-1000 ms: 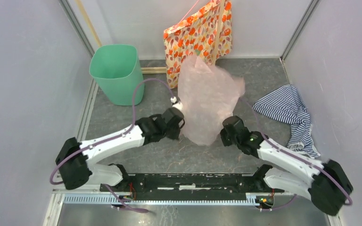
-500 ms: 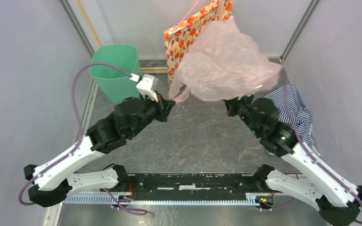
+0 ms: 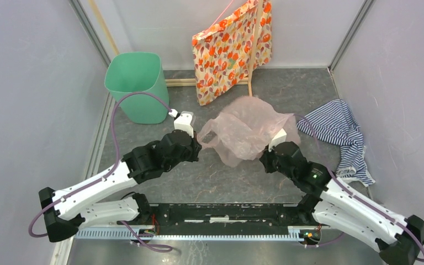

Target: Put the trash bags into the trash bin

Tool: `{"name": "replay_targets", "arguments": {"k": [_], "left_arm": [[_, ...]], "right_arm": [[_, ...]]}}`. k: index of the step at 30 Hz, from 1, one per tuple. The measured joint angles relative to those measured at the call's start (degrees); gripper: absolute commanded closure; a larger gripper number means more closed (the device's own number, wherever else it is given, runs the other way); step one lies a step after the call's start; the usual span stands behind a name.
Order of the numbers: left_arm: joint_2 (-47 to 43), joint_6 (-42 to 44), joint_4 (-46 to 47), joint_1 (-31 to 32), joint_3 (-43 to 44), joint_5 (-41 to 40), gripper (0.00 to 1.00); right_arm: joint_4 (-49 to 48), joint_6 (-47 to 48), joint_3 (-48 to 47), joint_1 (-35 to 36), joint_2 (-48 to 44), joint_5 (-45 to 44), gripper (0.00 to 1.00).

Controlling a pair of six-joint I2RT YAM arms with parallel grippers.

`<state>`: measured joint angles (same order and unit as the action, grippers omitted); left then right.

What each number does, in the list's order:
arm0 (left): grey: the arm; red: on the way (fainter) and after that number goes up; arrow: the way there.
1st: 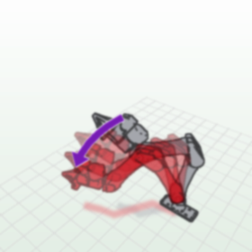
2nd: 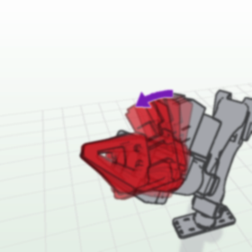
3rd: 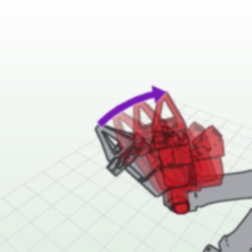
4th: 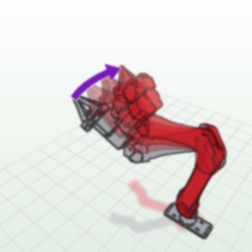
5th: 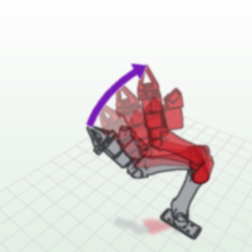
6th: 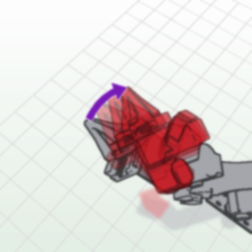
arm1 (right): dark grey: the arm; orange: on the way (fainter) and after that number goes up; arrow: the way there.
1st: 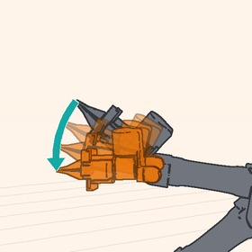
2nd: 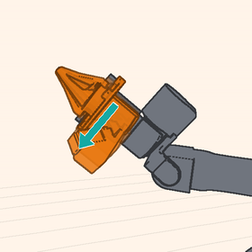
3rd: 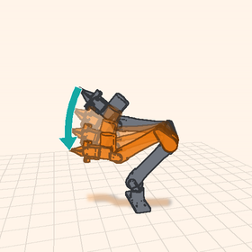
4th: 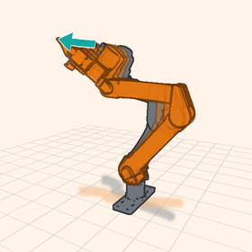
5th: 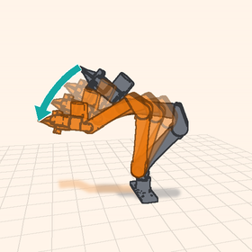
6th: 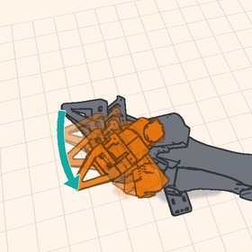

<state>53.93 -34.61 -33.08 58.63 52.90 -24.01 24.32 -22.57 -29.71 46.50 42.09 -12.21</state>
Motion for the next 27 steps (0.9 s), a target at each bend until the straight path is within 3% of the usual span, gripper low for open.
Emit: {"name": "replay_targets", "arguments": {"k": [6,14,19,24,27], "left_arm": [[5.60,-1.05,-4.44,0.00,8.24,-1.07,0.98],[10.88,-5.11,-10.56,0.00,15.28,-4.50,0.98],[13.51,-5.01,-11.80,-0.02,15.74,-4.72,0.98],[13.92,-4.96,-9.88,-0.04,13.99,-2.60,0.98],[13.90,-3.93,-7.69,-0.02,13.62,0.28,0.91]], "right_arm": [[5.03,-2.89,-7.93,0.00,1.31,-2.78,1.00],[10.43,-6.45,-2.40,0.04,12.52,5.90,1.00],[14.14,-7.52,-1.97,0.17,13.22,8.59,1.00],[20.41,-9.64,-1.99,0.20,11.89,5.97,1.00],[21.18,-9.81,-1.99,0.22,12.79,6.01,1.00]]}}
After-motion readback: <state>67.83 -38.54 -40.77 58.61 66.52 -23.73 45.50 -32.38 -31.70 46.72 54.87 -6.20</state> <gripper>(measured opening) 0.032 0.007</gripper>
